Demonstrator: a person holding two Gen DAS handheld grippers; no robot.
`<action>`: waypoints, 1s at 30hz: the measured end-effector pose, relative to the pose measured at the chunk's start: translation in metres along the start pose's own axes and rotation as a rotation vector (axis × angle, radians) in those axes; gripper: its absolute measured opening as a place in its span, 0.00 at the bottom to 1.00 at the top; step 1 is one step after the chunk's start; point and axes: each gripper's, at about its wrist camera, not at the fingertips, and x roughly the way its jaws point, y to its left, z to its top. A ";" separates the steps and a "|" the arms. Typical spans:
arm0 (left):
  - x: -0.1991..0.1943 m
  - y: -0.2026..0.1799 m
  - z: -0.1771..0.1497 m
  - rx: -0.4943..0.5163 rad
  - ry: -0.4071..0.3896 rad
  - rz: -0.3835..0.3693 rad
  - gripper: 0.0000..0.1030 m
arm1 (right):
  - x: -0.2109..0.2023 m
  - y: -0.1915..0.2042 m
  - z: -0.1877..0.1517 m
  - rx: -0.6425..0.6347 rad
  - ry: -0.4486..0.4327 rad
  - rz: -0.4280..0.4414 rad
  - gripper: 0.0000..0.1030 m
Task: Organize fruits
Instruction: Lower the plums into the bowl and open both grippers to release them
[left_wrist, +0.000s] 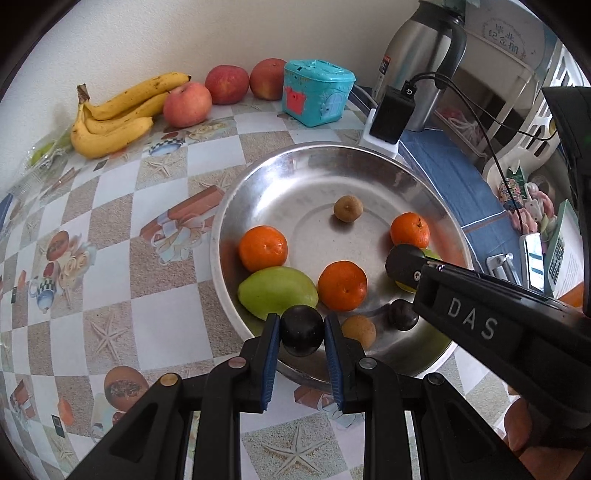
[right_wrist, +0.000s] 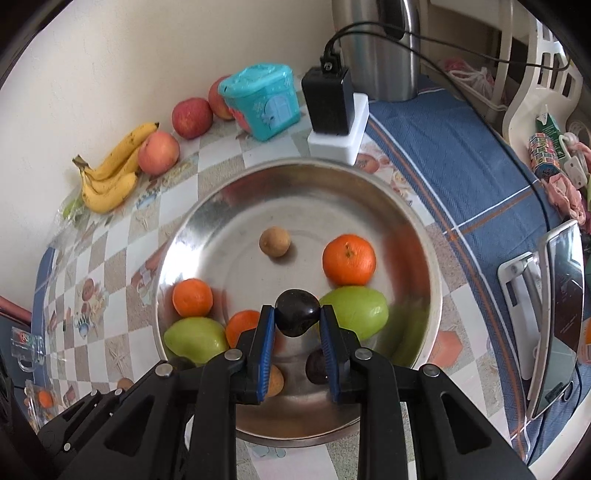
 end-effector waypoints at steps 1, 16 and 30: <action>0.000 0.000 0.000 0.000 -0.002 0.000 0.26 | 0.001 0.000 -0.001 0.001 0.004 0.000 0.25; 0.000 -0.001 0.000 0.004 0.007 -0.016 0.36 | 0.001 0.006 -0.003 -0.022 0.032 -0.003 0.27; -0.008 0.049 0.003 -0.212 0.029 0.040 0.68 | -0.004 0.007 -0.003 -0.017 0.018 -0.028 0.49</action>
